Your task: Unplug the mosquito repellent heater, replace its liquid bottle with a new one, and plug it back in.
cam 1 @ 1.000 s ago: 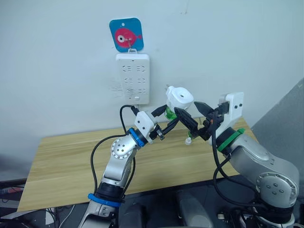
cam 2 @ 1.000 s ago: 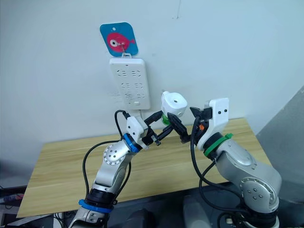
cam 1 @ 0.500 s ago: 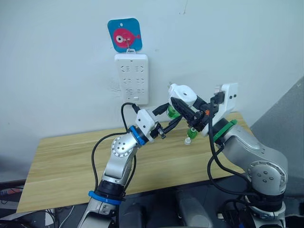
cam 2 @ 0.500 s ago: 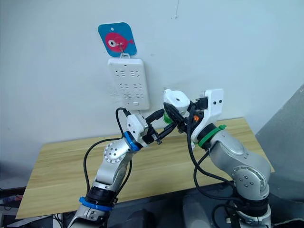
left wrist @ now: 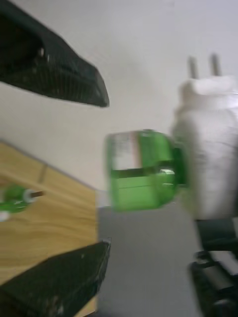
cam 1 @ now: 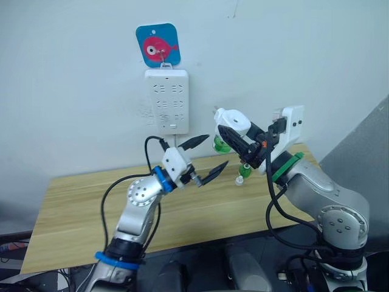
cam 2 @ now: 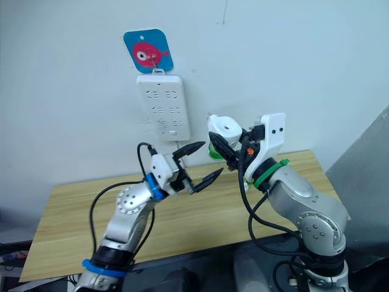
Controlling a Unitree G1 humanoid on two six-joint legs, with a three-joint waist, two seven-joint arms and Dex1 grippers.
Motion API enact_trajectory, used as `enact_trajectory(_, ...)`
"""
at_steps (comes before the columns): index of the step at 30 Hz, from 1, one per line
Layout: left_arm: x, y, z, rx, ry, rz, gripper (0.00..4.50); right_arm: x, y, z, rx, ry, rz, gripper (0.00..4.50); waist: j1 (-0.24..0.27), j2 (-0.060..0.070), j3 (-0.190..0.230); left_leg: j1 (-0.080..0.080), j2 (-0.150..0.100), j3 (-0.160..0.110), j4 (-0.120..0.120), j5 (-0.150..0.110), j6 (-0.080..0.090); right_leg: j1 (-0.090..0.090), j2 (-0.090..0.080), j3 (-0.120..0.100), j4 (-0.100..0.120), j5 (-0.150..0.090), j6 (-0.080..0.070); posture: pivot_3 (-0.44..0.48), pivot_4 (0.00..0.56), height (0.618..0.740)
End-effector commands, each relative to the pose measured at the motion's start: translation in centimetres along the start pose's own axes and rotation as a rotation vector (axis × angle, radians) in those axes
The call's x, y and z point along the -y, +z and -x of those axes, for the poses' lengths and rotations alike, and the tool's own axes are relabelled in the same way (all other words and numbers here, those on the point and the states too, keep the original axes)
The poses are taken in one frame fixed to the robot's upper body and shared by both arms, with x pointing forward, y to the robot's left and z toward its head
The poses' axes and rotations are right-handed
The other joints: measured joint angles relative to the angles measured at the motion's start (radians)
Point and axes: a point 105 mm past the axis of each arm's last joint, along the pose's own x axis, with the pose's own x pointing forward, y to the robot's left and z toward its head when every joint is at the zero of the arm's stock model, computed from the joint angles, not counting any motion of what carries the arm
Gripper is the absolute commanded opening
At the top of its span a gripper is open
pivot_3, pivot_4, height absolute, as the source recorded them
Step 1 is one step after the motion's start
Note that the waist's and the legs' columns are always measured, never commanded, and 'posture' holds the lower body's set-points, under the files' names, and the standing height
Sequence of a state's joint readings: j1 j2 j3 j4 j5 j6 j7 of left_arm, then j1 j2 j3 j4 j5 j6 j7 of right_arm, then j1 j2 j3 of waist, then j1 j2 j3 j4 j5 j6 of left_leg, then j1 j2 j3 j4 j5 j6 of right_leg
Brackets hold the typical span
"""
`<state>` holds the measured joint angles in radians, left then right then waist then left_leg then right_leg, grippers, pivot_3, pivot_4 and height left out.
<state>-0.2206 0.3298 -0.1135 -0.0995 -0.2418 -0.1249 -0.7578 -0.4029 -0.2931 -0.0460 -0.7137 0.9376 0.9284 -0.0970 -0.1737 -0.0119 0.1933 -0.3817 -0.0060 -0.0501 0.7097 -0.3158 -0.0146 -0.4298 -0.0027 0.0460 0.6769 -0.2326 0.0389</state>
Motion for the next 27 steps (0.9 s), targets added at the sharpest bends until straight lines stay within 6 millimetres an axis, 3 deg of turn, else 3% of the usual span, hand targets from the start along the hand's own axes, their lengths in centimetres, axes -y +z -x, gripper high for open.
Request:
enact_trajectory(1,-4.0,1.9,3.6,-0.033,0.128,-0.039,4.5,-0.7,1.4,1.0,0.009,0.05,0.175,2.99,0.001,0.0,0.0,0.0,0.0,0.0,0.0,0.0,0.0,0.0,0.0,0.0,0.0,0.0,0.0,-0.245,0.144,0.73)
enact_trajectory(3,-5.8,2.2,5.0,-0.07,0.182,-0.043,4.5,-0.8,1.2,1.3,-0.025,0.072,0.243,2.99,0.004,0.0,0.0,0.0,0.0,0.0,0.0,0.0,0.0,-0.001,0.0,-0.001,0.0,0.0,0.0,-0.218,0.151,0.73)
enact_trajectory(7,-9.1,2.6,6.0,-0.112,0.293,-0.058,4.5,-1.6,0.6,1.6,-0.086,0.147,0.34,2.99,0.013,0.0,0.0,0.0,-0.001,0.001,-0.001,0.0,0.0,-0.001,0.0,-0.002,-0.001,-0.001,0.001,-0.198,0.152,0.73)
enact_trajectory(14,-12.8,2.1,4.8,-0.138,0.35,-0.016,4.5,-2.2,0.4,1.5,-0.104,0.197,0.387,2.99,0.033,-0.001,0.0,-0.001,-0.001,0.001,-0.001,0.0,0.0,-0.001,-0.001,-0.003,-0.002,-0.001,0.001,-0.203,0.153,0.73)
enact_trajectory(24,-14.1,1.3,3.3,-0.152,0.279,0.037,4.5,-2.4,0.2,1.6,-0.108,0.198,0.387,2.99,0.032,-0.001,0.0,-0.001,-0.001,0.001,-0.002,0.0,0.0,-0.001,-0.002,-0.003,-0.003,-0.001,0.0,-0.224,0.155,0.73)
enact_trajectory(27,-14.7,1.4,3.0,-0.15,0.274,0.027,3.94,-2.4,0.2,1.7,-0.111,0.201,0.385,2.99,0.035,-0.001,0.0,-0.001,-0.001,0.001,-0.002,0.0,0.0,-0.001,-0.002,-0.003,-0.002,-0.001,0.0,-0.225,0.155,0.73)
